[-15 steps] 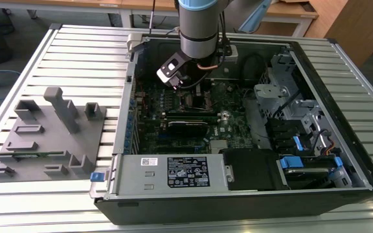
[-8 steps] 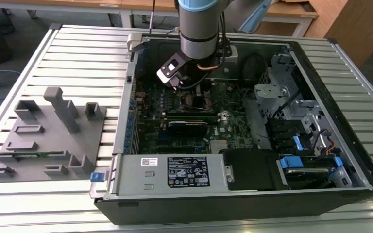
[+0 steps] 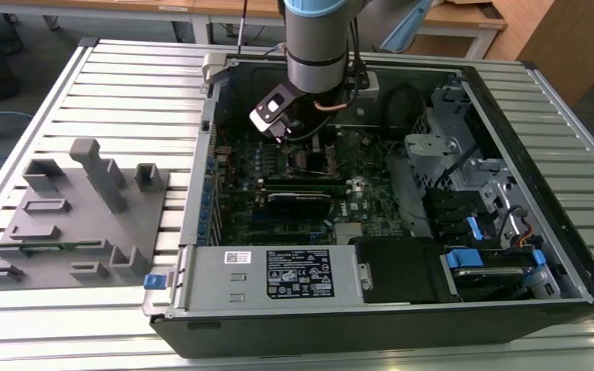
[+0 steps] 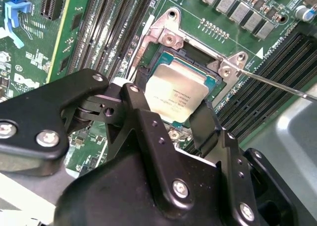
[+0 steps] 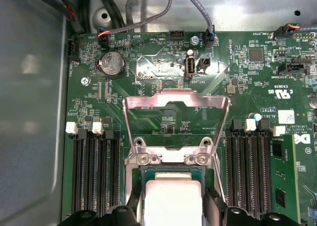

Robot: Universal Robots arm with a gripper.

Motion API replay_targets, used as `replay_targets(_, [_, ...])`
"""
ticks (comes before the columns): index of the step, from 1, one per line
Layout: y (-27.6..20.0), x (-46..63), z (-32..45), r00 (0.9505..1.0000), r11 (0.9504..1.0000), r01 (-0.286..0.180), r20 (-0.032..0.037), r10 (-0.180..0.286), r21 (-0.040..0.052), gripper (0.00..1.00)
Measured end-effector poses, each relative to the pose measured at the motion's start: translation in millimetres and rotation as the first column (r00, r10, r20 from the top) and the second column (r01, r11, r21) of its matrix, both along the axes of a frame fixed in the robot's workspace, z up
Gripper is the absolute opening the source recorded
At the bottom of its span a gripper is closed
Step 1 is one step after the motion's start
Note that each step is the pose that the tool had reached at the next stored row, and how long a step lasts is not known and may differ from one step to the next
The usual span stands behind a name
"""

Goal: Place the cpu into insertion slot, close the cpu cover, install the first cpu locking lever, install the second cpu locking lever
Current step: 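Place the cpu into insertion slot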

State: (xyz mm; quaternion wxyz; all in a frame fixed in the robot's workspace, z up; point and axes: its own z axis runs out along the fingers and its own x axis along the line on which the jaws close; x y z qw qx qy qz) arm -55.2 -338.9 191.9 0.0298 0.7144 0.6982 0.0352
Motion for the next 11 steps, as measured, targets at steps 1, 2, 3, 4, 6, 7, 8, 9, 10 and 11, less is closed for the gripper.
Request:
replay_targets(1, [0.0, 0.0, 0.7, 1.0, 1.0, 0.0, 0.0001, 0.0, 0.0001, 0.61])
replay_targets(2, [0.0, 0.0, 1.5, 1.0, 1.0, 0.0, 0.0, 0.0, 0.0, 0.61])
replay_targets(3, [0.0, 0.0, 2.4, 1.0, 1.0, 0.0, 0.0, 0.0, -0.0001, 0.61])
replay_targets(4, [0.0, 0.0, 3.3, 1.0, 1.0, 0.0, 0.0, 0.0, 0.0, 0.61])
replay_targets(6, [0.0, 0.0, 5.6, 1.0, 1.0, 0.0, 0.0, 0.0, 0.0, 0.61])
replay_targets(7, [0.0, 0.0, 7.0, 1.0, 1.0, 0.0, 0.0001, 0.0, 0.0001, 0.61])
replay_targets(8, [0.0, 0.0, 8.4, 1.0, 1.0, 0.0, 0.0001, 0.0, 0.0001, 0.61])
replay_targets(9, [0.0, 0.0, 9.8, 1.0, 1.0, 0.0, 0.0, 0.0, 0.0001, 0.61])
replay_targets(10, [0.0, 0.0, 11.3, 1.0, 1.0, 0.0, 0.0, 0.0, 0.0, 0.61])
replay_targets(11, [0.0, 0.0, 12.8, 1.0, 1.0, 0.0, 0.0001, 0.0, 0.0001, 0.61])
